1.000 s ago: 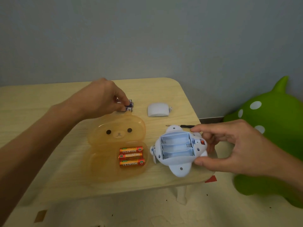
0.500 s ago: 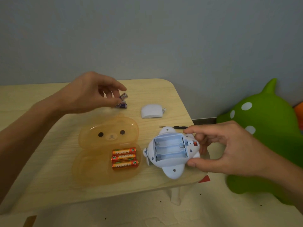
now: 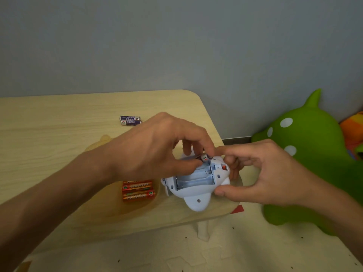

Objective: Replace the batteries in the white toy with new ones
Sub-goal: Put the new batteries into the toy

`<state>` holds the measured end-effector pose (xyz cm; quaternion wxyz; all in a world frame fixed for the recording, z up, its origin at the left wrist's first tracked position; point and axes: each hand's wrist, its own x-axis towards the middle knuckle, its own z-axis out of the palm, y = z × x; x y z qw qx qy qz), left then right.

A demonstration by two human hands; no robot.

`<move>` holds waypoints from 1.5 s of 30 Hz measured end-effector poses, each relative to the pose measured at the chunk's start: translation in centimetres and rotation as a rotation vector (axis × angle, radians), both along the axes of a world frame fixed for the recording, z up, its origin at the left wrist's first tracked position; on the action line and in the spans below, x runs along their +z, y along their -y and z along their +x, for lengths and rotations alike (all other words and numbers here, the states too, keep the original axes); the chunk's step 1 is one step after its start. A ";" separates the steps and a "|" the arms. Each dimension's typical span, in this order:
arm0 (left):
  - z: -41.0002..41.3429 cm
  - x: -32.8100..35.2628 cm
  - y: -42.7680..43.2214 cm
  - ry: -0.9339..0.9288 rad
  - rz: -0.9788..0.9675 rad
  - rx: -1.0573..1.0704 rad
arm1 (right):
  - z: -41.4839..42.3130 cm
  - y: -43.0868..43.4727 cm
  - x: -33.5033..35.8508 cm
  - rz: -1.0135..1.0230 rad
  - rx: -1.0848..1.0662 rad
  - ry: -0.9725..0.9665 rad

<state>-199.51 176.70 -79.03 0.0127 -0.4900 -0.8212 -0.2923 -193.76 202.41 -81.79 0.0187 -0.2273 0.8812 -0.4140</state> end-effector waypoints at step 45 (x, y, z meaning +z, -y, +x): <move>-11.8 -3.6 10.1 -0.271 -0.291 0.616 | 0.1 0.2 0.2 0.017 -0.003 -0.003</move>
